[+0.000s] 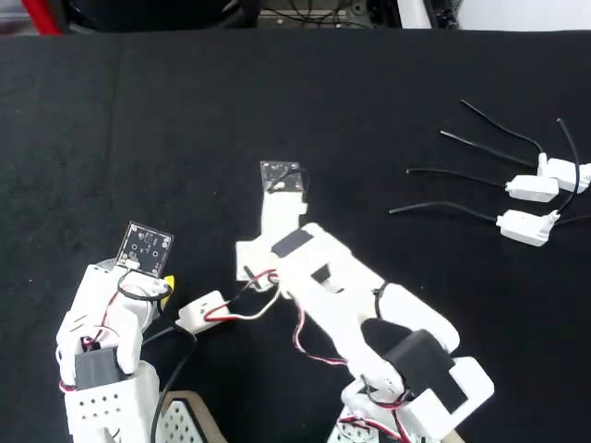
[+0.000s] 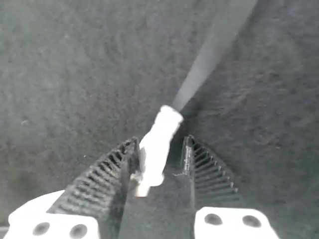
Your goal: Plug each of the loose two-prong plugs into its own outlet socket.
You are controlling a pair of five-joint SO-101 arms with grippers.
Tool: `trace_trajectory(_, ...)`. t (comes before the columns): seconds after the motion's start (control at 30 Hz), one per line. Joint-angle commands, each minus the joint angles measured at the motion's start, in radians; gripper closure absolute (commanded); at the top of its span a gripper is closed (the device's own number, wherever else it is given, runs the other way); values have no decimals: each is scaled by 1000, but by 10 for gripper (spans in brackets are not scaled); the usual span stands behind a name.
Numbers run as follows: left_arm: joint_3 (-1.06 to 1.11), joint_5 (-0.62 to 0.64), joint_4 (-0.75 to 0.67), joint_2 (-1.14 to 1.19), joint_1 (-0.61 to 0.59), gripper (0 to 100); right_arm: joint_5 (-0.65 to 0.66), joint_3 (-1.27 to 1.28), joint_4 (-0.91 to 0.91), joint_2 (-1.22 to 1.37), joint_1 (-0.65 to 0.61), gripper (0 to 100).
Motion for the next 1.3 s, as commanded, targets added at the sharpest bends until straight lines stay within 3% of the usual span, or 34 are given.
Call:
trace_trajectory(0.0,16,-6,5,-5,-1,688,-11,4,-15,-24,-18,853)
trace_trajectory(0.1,16,-6,5,-5,-1,688,-11,-8,-18,13,-18,858)
trace_trajectory(0.23,16,-6,5,-5,-1,688,-2,-48,-11,64,-12,980)
trace_trajectory(0.37,16,-6,5,-5,-1,688,14,-71,29,67,-11,971)
trace_trajectory(0.6,16,-6,5,-5,-1,688,176,-148,138,67,-6,971)
trace_trajectory(0.8,16,-6,5,-5,-1,689,476,-303,385,96,60,913)
trace_trajectory(0.97,16,-6,5,-5,-1,689,542,-357,387,236,41,812)
trace_trajectory(1.27,16,-6,5,-5,-4,689,709,-595,503,424,38,872)
